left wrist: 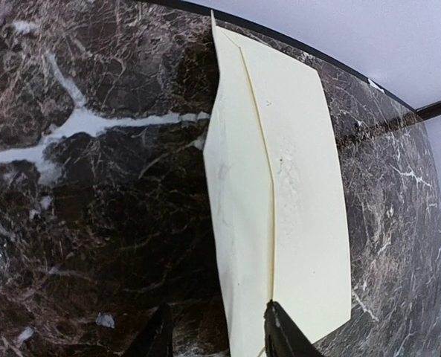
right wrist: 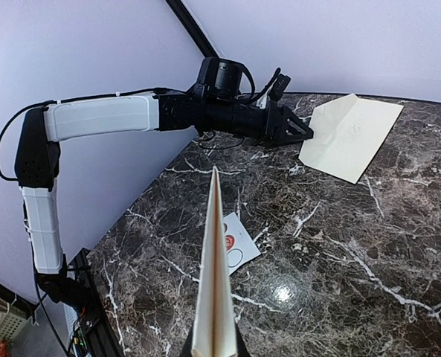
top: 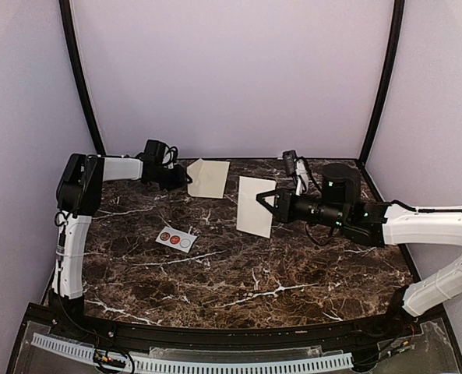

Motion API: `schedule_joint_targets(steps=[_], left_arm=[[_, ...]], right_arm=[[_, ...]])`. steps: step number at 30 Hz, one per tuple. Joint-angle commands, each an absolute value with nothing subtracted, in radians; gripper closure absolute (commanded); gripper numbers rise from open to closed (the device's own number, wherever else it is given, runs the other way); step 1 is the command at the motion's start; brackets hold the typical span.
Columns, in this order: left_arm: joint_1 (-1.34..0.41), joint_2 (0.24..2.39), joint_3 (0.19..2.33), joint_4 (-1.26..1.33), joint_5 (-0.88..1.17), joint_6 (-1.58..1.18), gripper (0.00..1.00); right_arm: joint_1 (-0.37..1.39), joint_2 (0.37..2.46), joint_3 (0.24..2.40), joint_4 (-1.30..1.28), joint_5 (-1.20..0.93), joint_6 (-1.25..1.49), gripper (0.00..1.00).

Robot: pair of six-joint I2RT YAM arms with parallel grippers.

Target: Place the letter into the envelope and seal it

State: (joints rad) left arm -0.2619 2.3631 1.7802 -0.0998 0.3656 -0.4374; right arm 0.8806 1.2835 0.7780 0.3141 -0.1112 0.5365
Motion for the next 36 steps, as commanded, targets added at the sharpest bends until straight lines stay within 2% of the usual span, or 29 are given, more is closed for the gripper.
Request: schedule_joint_targets(steps=[1,2,9,14,19,27,36], left_arm=[[-0.264,2.375,1.811,-0.088,0.400,-0.446,0.66],[-0.264,2.377,1.813,-0.088,0.402,-0.446,0.70],[-0.265,2.400,1.829,-0.066,0.441,-0.458,0.78],[-0.271,2.418,1.849,-0.063,0.466,-0.461,0.87],[-0.284,2.427,1.863,-0.061,0.483,-0.441,1.00],[-0.332,2.327,1.794,-0.076,0.574,-0.354,1.00],[-0.444,2.019,1.437,-0.063,0.693,-0.239,1.00]], right_arm=[[0.871,1.292,0.788,0.366,-0.116,0.547,1.00],[0.871,1.293,0.788,0.367,-0.115,0.549,1.00],[0.871,1.313,0.795,0.371,-0.127,0.553,1.00],[0.871,1.323,0.793,0.372,-0.123,0.554,1.00],[0.870,1.309,0.792,0.363,-0.105,0.554,1.00],[0.850,1.234,0.793,0.271,-0.012,0.518,1.00],[0.796,1.129,0.783,0.163,0.060,0.476,1.00]])
